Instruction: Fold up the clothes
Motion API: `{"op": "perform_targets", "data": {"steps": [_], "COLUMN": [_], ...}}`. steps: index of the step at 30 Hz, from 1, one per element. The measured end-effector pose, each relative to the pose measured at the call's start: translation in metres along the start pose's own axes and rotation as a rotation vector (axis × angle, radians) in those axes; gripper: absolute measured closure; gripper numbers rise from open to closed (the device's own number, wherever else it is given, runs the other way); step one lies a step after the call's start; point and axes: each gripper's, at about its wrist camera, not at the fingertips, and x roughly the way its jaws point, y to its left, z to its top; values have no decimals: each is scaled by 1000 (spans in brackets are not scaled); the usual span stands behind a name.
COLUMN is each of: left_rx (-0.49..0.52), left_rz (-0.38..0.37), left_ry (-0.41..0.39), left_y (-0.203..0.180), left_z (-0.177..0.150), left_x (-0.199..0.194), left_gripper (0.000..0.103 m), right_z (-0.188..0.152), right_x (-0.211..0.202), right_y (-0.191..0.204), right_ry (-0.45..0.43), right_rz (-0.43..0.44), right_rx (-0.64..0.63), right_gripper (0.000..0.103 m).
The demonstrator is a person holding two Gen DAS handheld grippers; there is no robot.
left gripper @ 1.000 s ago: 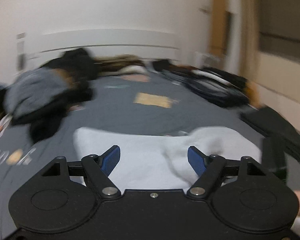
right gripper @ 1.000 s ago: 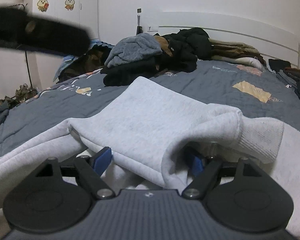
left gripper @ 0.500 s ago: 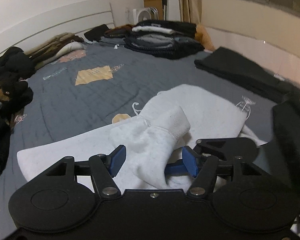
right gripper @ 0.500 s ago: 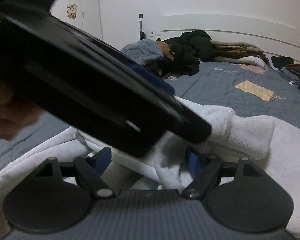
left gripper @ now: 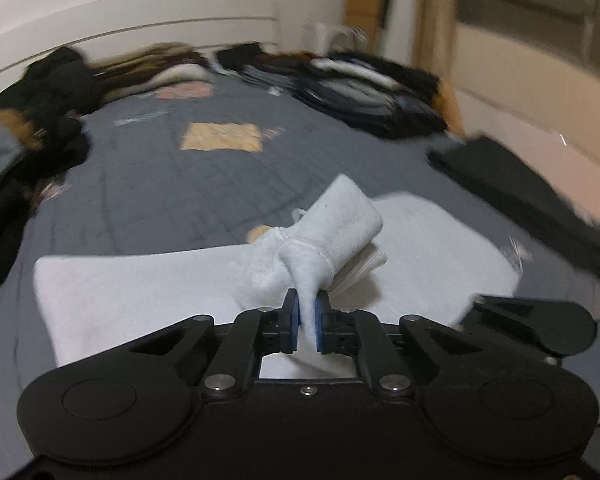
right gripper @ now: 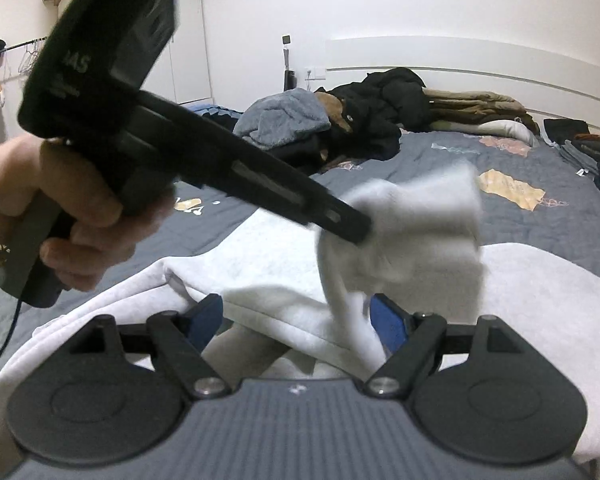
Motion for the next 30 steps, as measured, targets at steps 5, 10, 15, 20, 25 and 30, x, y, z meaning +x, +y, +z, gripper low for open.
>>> {"op": "perform_targets", "data": {"steps": [5, 10, 15, 20, 25, 30], "left_rx": [-176, -320, -303, -317, -332, -291], "left_rz": [35, 71, 216, 317, 288, 234], "left_ry": [-60, -60, -43, -99, -176, -186], "left_y": [27, 46, 50, 51, 46, 47], "left_z": [-18, -44, -64, -74, -66, -50], "left_x": [-22, -32, -47, -78, -92, -78], "left_gripper": [95, 83, 71, 57, 52, 52], "right_z": [3, 6, 8, 9, 21, 32], "right_x": [-11, -12, -12, -17, -30, -46], "right_y": [-4, -6, -8, -8, -13, -40], "right_ry": [-23, -23, -12, -16, -22, -74], "right_rz": [-5, -1, 3, 0, 33, 0], "right_rx": [1, 7, 2, 9, 48, 115], "right_gripper": [23, 23, 23, 23, 23, 23]}}
